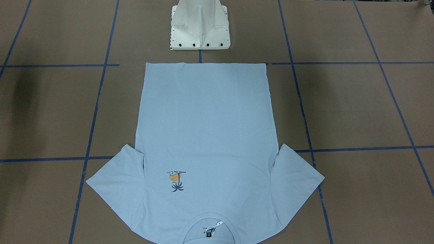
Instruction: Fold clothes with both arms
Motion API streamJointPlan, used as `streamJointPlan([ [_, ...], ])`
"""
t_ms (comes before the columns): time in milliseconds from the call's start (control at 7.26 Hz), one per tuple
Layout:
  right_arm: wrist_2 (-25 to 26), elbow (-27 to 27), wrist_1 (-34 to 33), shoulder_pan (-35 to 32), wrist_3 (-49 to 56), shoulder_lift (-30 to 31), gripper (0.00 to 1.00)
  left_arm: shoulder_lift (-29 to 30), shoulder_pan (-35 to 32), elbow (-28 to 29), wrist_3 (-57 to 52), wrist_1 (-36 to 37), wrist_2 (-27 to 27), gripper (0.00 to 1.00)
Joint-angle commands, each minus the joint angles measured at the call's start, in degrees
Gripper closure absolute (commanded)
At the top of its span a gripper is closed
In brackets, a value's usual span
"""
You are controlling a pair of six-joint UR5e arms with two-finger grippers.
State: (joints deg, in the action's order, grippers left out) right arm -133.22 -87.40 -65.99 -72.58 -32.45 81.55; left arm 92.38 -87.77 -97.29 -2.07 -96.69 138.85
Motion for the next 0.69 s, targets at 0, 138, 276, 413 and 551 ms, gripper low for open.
streamJointPlan([
  [0, 9.0, 12.3, 17.5, 9.8, -24.7, -10.7, 0.00, 1.2, 0.2, 0.4, 2.7, -1.0, 1.1, 0.00],
  [138, 16.2, 14.9, 18.3, 13.0, -31.4, -15.1, 0.01, 1.5, 0.1, 0.8, 3.2, -3.5, 0.9, 0.00],
  [276, 19.1, 16.6, 18.4, 14.8, -33.9, -17.4, 0.01, 1.6, 0.1, 1.7, 4.6, -5.2, 0.8, 0.00],
  [413, 21.1, 17.0, 18.4, 15.5, -35.0, -18.3, 0.01, 1.6, 0.2, 4.2, 4.9, -8.8, 0.8, 0.00],
  [551, 25.2, 17.4, 19.1, 17.9, -39.8, -19.2, 0.02, 1.3, 0.1, 7.2, 4.9, -13.8, 0.9, 0.00],
])
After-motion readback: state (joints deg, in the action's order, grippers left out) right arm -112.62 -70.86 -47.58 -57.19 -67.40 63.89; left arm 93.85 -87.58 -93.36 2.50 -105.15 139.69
